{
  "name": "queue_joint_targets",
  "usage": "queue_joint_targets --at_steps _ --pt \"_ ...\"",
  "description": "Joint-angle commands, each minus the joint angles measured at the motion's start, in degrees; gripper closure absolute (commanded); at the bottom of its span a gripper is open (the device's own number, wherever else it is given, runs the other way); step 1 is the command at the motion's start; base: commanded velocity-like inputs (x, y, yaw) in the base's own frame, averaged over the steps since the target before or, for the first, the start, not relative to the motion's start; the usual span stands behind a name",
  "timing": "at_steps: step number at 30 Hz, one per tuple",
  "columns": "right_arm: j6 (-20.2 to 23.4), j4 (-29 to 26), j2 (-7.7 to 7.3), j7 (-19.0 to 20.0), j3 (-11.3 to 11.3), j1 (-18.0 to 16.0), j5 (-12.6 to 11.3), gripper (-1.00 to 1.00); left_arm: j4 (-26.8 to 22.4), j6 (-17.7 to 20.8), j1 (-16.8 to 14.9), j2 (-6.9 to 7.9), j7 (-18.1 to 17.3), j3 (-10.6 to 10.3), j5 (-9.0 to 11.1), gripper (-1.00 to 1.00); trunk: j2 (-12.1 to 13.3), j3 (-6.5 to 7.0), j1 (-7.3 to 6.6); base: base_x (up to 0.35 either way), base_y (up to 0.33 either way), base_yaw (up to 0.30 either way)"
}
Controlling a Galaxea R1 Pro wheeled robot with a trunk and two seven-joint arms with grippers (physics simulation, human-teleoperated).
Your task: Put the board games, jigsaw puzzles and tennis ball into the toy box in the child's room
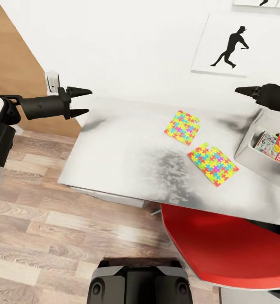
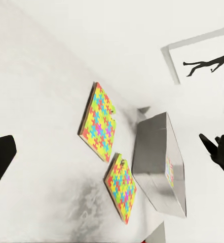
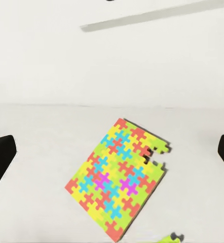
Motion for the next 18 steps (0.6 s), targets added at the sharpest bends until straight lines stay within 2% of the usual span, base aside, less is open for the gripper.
queue_joint_targets --at_steps 1,2,4,7,9,10,12,18 --pt "0.2 0.29 0.43 -1.39 0.29 -0.64 -0.63 -1.0 -0.31 0.05 0.31 0.59 0.52 -0.1 0.62 -1.0 -0.09 -0.02 0.04 0.0 0.0 0.261" --pt "0.2 0.29 0.43 -1.39 0.29 -0.64 -0.63 -1.0 -0.31 0.05 0.31 0.59 0.52 -0.1 0.62 -1.0 -0.09 0.03 0.04 0.0 0.0 0.261" --pt "0.2 0.9 1.17 -2.59 0.74 -1.7 -0.63 -1.0 -1.06 0.05 1.25 1.88 0.52 -0.03 0.68 -1.0 -0.09 0.14 0.04 0.0 0.0 0.261" --pt "0.2 1.26 1.46 -3.03 0.98 -2.1 -0.64 -1.0 -1.43 0.05 1.79 2.58 0.52 0.0 0.72 -1.0 -0.09 0.3 0.04 0.0 0.0 0.261" --pt "0.2 2.33 1.95 -3.66 1.66 -2.7 -0.63 -1.0 -2.04 0.05 2.97 3.92 0.52 0.05 0.76 -1.0 -0.09 0.41 0.04 0.0 0.0 0.261" --pt "0.2 2.33 1.95 -3.66 1.66 -2.7 -0.63 -1.0 -2.04 0.05 2.97 3.92 0.52 0.05 0.76 -1.0 -0.09 0.47 0.04 0.0 0.0 0.261" --pt "0.2 3.72 2.5 -4.09 2.48 -3.17 -0.61 -1.0 -2.44 0.05 4.29 4.99 0.5 0.12 0.76 -1.0 -0.09 0.58 0.04 0.0 0.0 0.261" --pt "0.2 6.28 3.5 -5.46 3.72 -3.69 -0.59 -1.0 -2.87 0.05 6.81 6.41 0.45 1.09 0.71 -1.0 -0.09 0.9 0.04 0.0 0.0 0.261"
